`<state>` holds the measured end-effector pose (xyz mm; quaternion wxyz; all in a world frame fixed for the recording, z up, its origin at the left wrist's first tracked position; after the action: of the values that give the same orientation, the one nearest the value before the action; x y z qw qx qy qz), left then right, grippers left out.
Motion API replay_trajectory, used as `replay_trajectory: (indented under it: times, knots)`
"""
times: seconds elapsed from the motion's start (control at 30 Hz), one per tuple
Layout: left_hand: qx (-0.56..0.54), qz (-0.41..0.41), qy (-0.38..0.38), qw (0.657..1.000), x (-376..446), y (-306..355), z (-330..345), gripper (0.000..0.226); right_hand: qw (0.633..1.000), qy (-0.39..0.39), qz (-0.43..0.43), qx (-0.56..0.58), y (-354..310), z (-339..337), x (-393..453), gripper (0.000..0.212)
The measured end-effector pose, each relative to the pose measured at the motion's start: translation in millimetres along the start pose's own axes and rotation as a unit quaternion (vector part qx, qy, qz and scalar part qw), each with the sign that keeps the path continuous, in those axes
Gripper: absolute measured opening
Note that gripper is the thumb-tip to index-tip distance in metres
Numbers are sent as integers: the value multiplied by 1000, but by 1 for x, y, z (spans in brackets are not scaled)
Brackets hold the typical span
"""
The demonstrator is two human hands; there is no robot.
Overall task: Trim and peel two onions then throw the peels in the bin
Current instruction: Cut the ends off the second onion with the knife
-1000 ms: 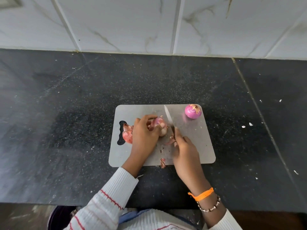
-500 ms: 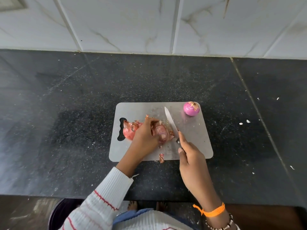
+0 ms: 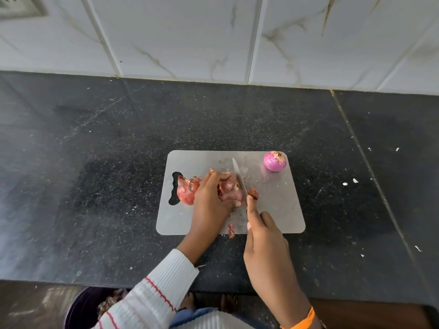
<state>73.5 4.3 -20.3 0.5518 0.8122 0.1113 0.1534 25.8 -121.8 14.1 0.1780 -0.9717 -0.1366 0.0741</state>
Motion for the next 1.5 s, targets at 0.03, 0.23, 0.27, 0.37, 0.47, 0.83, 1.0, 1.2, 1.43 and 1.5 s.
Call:
replay_trajectory:
  times: [0.03,0.23,0.27,0.37,0.47,0.83,1.0,1.2,1.43,1.5]
  knots:
    - [4,8,4,1000,0,1,-1,52,1000,-16,7,-16,-2,0,-1,65]
    - [30,61,13,998,-2,4,2,48,993,-70,26,-94,-9,3,2,73]
    - [33,74,11,997,-3,6,5,46,992,-76,30,-101,-8,4,8,72]
    - [34,70,13,997,-2,3,5,46,990,-88,28,-103,-5,2,20,71]
    - [36,42,17,998,3,-2,1,50,988,-117,12,-99,-10,1,6,73]
    - [84,70,13,994,9,3,-5,48,984,-137,2,-117,-4,8,-1,70]
    - [43,25,1,999,8,-6,-9,51,993,-83,9,-85,6,18,20,66]
    - [1,-29,-28,999,12,-8,-8,54,999,20,44,18,30,9,24,60]
    - [-16,-39,-41,998,11,-6,-8,46,994,68,-9,88,10,0,16,54]
    - [-40,-55,-53,996,9,-6,-8,37,995,54,-10,88,9,5,15,53]
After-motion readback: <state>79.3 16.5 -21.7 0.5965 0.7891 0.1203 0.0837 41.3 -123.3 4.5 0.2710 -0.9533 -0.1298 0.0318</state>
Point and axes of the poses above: each hand's wrist, its own x-axis towards the middle knuckle, its own z-axis out of the palm, y = z × x, the point moved 8 cm from there along x, towards the middle knuckle, and after that the axes turned 12 degrees about -x, right-handed, at the moved point
